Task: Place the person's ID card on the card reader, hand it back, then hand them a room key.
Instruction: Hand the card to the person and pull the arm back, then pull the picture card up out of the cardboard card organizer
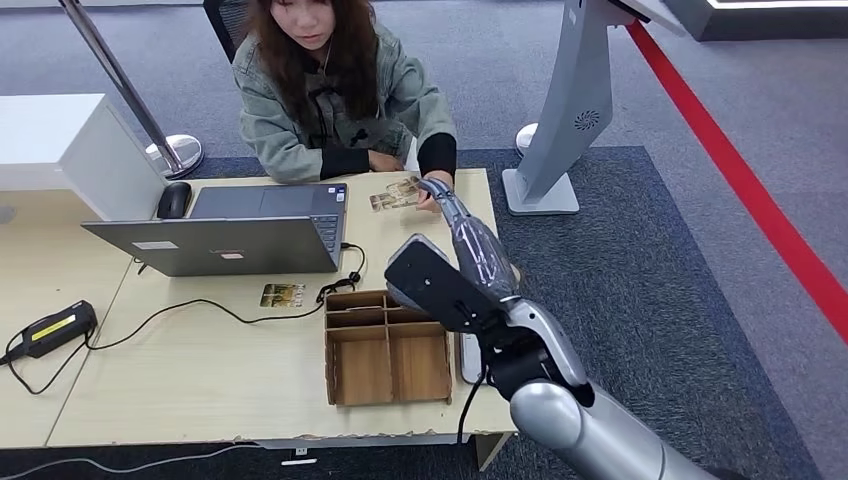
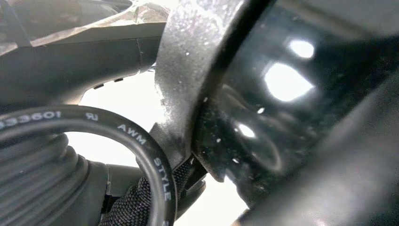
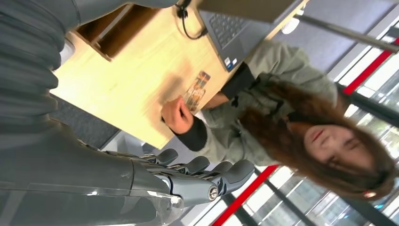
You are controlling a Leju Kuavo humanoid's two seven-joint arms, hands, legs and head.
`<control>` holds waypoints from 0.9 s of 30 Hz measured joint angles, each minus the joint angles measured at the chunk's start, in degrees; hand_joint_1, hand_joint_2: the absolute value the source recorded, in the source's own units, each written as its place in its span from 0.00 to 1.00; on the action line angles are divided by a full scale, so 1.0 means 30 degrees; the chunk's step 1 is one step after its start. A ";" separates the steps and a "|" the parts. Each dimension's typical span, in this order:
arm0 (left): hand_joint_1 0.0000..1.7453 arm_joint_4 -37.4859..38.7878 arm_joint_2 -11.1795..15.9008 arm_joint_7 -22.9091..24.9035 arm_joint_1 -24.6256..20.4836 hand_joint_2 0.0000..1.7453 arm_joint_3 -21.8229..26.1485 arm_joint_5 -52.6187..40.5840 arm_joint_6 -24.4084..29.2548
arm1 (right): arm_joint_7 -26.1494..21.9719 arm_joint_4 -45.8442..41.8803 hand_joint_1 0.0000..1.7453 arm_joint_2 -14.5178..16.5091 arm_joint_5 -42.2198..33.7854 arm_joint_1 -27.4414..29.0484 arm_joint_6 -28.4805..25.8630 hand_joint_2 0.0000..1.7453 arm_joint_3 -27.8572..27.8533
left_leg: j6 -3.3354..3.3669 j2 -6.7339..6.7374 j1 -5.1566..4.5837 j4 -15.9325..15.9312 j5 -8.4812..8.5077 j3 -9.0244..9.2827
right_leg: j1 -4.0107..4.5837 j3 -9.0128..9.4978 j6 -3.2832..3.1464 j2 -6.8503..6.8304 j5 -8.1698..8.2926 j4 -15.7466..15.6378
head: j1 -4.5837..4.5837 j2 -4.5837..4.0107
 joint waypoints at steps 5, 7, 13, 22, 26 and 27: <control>0.00 0.0000 0.0111 -0.0007 0.0016 1.00 0.0064 0.0027 -0.0180 | 0.0750 -0.2267 0.00 -0.1046 0.0517 0.1092 0.1514 1.00 0.0073 | 0.0001 0.0009 -0.0001 0.0000 0.0001 0.0001 | 0.0000 0.0003 -0.0001 0.0009 0.0003 -0.0003 | -0.0004 0.0000; 0.00 0.0000 0.0151 -0.0007 0.0009 1.00 0.0087 -0.0022 -0.0251 | 0.0871 -0.2671 0.00 -0.1301 0.0953 0.1444 0.1871 1.00 0.0140 | 0.0001 0.0015 -0.0002 0.0000 0.0001 0.0002 | 0.0000 0.0004 -0.0002 0.0010 0.0005 -0.0003 | -0.0005 0.0000; 0.00 0.0000 0.0191 -0.0007 0.0000 1.00 0.0126 -0.0137 -0.0297 | 0.0841 -0.2834 0.00 -0.1686 0.1988 0.1922 0.2305 1.00 0.0315 | 0.0000 0.0011 -0.0002 -0.0001 0.0001 0.0001 | 0.0002 0.0005 -0.0003 0.0010 0.0005 -0.0003 | -0.0007 0.0000; 0.00 0.0000 0.0200 -0.0007 -0.0006 1.00 0.0138 -0.0237 -0.0198 | 0.1182 -0.1883 0.12 -0.1724 0.4191 0.1831 0.2520 1.00 0.0791 | -0.0001 0.0006 -0.0002 -0.0003 0.0001 -0.0001 | 0.0005 0.0007 -0.0004 0.0009 0.0004 -0.0002 | -0.0007 0.0000; 0.00 0.0000 0.0200 -0.0007 -0.0011 1.00 0.0138 -0.0397 -0.0199 | 0.1426 -0.1194 0.18 -0.1624 0.5312 0.1592 0.2511 1.00 0.1016 | -0.0001 0.0006 -0.0002 -0.0003 0.0002 -0.0001 | 0.0005 0.0009 -0.0004 0.0008 0.0004 -0.0002 | -0.0006 0.0000; 0.00 0.0000 0.0200 -0.0007 -0.0012 1.00 0.0138 -0.0423 -0.0199 | 0.1446 -0.1016 0.18 -0.1578 0.5457 0.1529 0.2505 1.00 0.1064 | -0.0001 0.0005 -0.0002 -0.0003 0.0002 -0.0001 | 0.0005 0.0010 -0.0003 0.0008 0.0004 -0.0001 | -0.0004 0.0000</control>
